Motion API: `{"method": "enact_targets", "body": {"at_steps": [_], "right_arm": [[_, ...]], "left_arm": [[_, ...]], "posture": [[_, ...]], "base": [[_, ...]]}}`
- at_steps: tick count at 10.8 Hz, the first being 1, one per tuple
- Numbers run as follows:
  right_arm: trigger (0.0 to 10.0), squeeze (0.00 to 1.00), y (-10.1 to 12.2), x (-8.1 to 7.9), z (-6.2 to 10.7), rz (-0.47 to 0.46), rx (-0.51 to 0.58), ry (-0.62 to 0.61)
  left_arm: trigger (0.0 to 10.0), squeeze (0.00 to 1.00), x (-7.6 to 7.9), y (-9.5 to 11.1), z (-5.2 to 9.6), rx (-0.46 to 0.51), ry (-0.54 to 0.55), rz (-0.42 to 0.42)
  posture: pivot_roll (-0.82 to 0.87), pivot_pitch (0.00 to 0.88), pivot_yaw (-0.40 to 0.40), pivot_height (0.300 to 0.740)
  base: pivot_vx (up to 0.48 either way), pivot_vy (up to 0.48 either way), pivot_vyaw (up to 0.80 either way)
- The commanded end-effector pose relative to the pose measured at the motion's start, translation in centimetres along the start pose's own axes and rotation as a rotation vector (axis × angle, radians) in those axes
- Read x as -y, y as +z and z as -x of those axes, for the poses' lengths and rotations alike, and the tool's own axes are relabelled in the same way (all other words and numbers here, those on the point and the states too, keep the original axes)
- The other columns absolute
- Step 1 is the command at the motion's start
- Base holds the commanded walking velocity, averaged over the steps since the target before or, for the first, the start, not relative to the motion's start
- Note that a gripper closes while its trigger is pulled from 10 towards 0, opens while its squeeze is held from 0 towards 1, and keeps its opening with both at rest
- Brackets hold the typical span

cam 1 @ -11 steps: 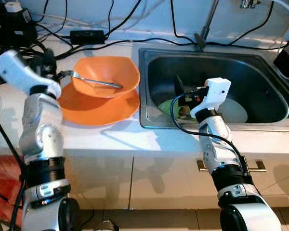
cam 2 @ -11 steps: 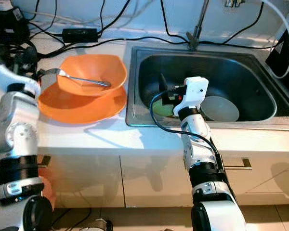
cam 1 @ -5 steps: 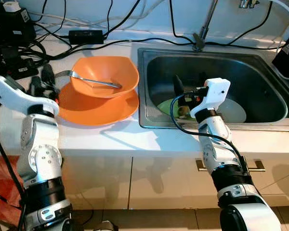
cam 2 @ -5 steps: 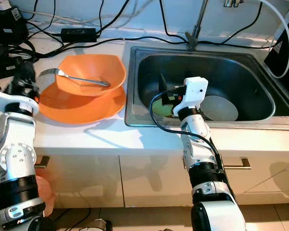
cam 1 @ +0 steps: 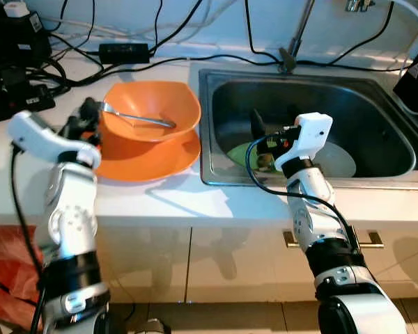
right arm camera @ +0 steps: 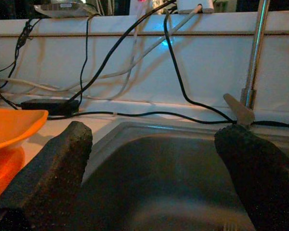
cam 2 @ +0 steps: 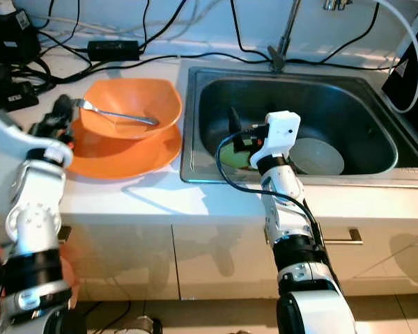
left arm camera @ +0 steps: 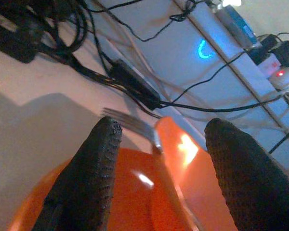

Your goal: Kitchen organization

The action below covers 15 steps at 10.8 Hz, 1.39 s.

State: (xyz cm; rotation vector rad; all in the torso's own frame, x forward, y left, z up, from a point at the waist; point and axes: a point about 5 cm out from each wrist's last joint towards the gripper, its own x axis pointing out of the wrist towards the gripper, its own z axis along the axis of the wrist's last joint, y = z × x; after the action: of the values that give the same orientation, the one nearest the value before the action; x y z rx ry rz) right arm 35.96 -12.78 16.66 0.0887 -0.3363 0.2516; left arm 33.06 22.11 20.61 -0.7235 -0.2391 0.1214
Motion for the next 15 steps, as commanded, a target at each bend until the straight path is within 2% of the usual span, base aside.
{"method": "enact_targets", "body": {"at_steps": [1,5,8,9,10,11,13,15], "right_arm": [[10.0,0.00,0.0,0.2,0.0,-0.002,0.001,-0.008],[10.0,0.00,0.0,0.2,0.1,-0.001,0.000,-0.007],[10.0,0.00,-0.1,0.2,0.2,0.003,-0.004,-0.005],[10.0,0.00,0.0,0.2,0.2,0.004,-0.005,-0.006],[10.0,0.00,0.0,0.3,0.1,0.006,-0.006,-0.005],[10.0,0.00,0.0,0.3,0.1,0.006,-0.006,-0.005],[10.0,0.00,0.0,0.2,0.1,0.007,-0.007,0.001],[10.0,0.00,0.0,0.2,0.1,0.008,-0.007,0.002]], "left_arm": [[10.0,0.00,0.6,-0.2,-0.4,-0.018,-0.023,-0.005],[10.0,0.00,1.1,0.1,-2.1,-0.020,-0.025,0.014],[10.0,0.00,1.1,0.1,-3.2,-0.015,-0.011,0.061],[10.0,0.00,0.6,-0.2,-3.6,-0.022,0.021,0.097],[10.0,0.00,-0.2,-0.7,-3.8,-0.042,0.056,0.146],[10.0,0.00,-0.4,-1.0,-3.8,-0.055,0.063,0.159],[10.0,0.00,-0.8,-1.7,-3.7,-0.067,0.090,0.168],[10.0,0.00,-0.5,-1.3,-4.0,-0.044,0.074,0.160]], "posture": [[0.08,0.058,-0.056,0.740],[0.07,0.062,-0.050,0.740],[0.06,0.063,-0.050,0.740],[0.06,0.062,-0.049,0.740],[0.05,0.061,-0.049,0.740],[0.05,0.061,-0.048,0.740],[0.06,0.059,-0.053,0.740],[0.06,0.058,-0.054,0.740]], "base": [[0.000,0.000,0.00],[0.000,0.000,0.00],[0.000,0.000,0.00],[0.000,0.000,0.00],[0.000,0.000,0.00],[0.000,0.000,0.00],[0.000,0.000,0.00],[0.000,0.000,0.00]]}}
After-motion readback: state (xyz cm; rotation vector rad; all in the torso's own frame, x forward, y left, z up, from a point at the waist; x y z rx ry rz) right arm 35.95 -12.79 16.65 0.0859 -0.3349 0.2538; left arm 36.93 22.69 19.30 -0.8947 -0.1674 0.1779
